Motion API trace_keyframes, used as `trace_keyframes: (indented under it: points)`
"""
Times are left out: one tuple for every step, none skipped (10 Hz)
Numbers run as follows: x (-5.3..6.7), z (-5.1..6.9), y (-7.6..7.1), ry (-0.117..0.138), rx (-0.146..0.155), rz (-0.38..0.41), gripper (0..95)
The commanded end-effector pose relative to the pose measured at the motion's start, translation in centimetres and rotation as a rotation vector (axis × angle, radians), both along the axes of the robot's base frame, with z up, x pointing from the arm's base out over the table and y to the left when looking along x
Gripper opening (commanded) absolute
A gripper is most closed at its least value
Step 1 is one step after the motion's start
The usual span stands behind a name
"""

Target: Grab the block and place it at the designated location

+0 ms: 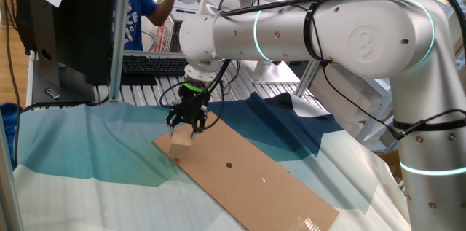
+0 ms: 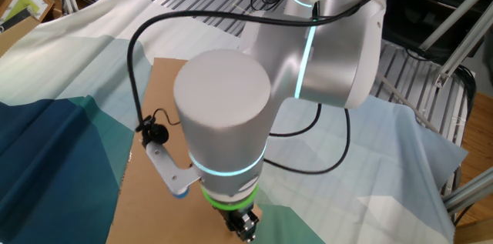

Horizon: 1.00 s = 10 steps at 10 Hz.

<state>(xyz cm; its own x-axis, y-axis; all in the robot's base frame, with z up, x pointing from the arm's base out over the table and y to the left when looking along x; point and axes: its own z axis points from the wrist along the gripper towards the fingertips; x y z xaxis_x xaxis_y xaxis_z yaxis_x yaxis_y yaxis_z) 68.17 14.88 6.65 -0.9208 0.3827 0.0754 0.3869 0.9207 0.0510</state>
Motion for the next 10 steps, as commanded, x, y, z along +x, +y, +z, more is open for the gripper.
trace_keyframes:
  points:
    - [-0.18, 0.04, -0.04, -0.008, -0.006, 0.026, 0.0]
    - [-0.18, 0.04, -0.04, -0.008, -0.009, 0.029, 0.0]
    - [-0.18, 0.04, -0.04, -0.008, -0.013, 0.026, 0.0]
    - [-0.18, 0.04, -0.04, -0.007, -0.016, 0.024, 0.0]
    - [-0.18, 0.04, -0.04, -0.006, -0.014, 0.025, 0.0]
    - [-0.19, 0.05, -0.04, -0.004, -0.012, 0.031, 0.0]
    - [-0.19, 0.06, -0.04, -0.005, -0.011, 0.033, 0.0]
    - [-0.19, 0.07, -0.04, -0.003, -0.011, 0.034, 0.0]
    - [-0.19, 0.07, -0.04, -0.004, -0.010, 0.036, 0.0]
    - [-0.20, 0.12, -0.06, -0.005, -0.015, 0.046, 0.0]
